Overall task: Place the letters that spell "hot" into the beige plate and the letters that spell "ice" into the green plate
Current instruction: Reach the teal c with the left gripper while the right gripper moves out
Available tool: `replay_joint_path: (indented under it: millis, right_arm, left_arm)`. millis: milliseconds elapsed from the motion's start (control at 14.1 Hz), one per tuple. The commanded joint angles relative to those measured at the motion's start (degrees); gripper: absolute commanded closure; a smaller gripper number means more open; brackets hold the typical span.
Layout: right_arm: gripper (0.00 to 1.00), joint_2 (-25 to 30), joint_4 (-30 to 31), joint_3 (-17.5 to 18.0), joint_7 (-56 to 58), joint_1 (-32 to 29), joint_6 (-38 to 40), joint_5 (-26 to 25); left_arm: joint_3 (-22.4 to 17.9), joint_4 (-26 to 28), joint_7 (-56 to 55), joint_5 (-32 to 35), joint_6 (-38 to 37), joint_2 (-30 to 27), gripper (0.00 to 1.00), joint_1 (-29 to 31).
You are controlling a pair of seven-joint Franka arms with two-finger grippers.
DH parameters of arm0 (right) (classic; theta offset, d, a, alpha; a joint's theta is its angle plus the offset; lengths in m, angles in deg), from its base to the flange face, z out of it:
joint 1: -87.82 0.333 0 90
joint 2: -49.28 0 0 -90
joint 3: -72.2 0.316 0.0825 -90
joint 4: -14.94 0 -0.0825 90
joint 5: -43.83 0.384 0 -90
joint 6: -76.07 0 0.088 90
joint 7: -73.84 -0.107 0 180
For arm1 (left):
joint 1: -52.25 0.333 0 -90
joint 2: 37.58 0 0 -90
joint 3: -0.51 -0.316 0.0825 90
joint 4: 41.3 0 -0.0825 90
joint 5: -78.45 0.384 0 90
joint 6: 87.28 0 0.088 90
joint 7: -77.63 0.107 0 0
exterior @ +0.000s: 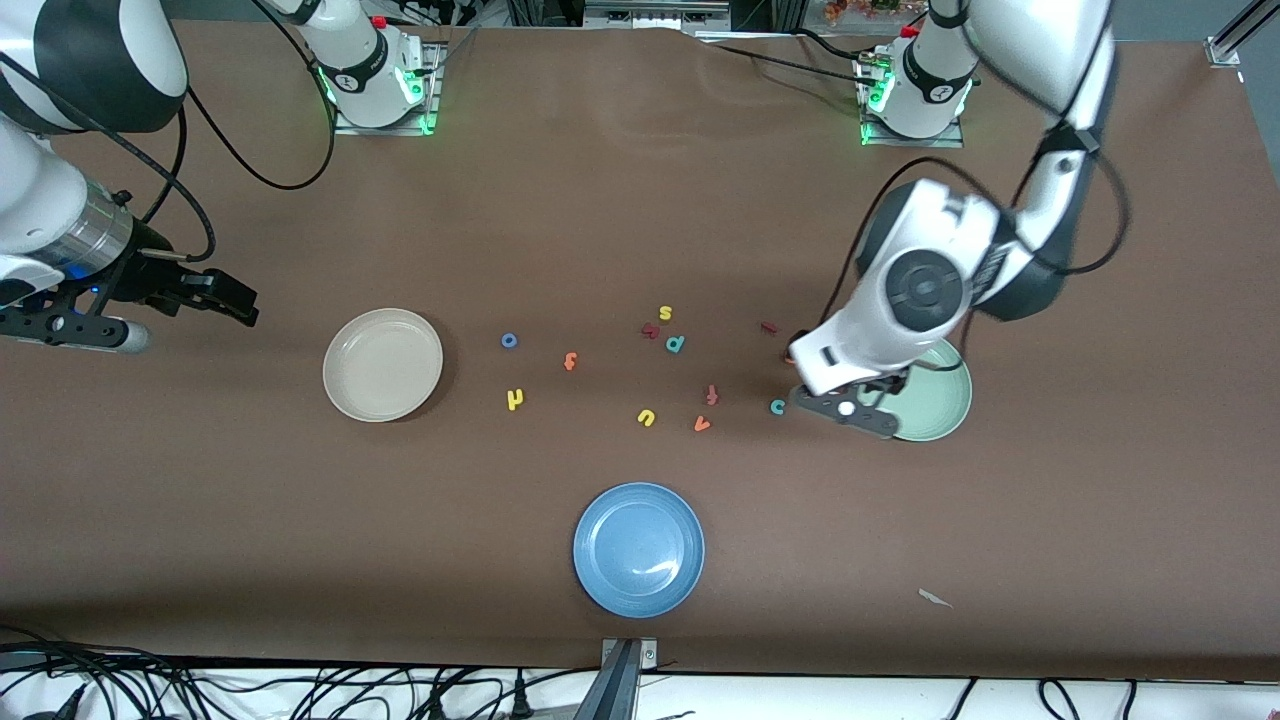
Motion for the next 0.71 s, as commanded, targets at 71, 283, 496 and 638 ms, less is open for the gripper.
replay_joint_path:
  millis: [71, 283, 496, 638]
  right_arm:
    - [0.00, -0.11, 2.34, 0.17, -0.02, 0.41, -2.93, 0.13]
    - [0.00, -0.03, 4.54, 0.34, -0.10, 1.46, -5.39, 0.13]
    - [0.00, -0.03, 7.35, 1.57, -3.33, 1.82, -7.58, 0.13]
    - [0.00, -0.03, 9.28, 3.67, -7.90, 1.82, -9.69, 0.13]
  left_arm:
    - [-0.66, -2.72, 0.55, -1.31, 7.04, 7.41, 0.10, -0.21]
    - [-0.66, -1.59, 0.73, -2.55, 12.41, 9.27, 0.31, -1.17]
    - [-0.57, -0.53, 0.38, -2.73, 13.12, 10.94, 0.43, -1.79]
    - [-0.57, 1.75, -0.06, -2.82, 16.97, 11.20, 0.42, -2.41]
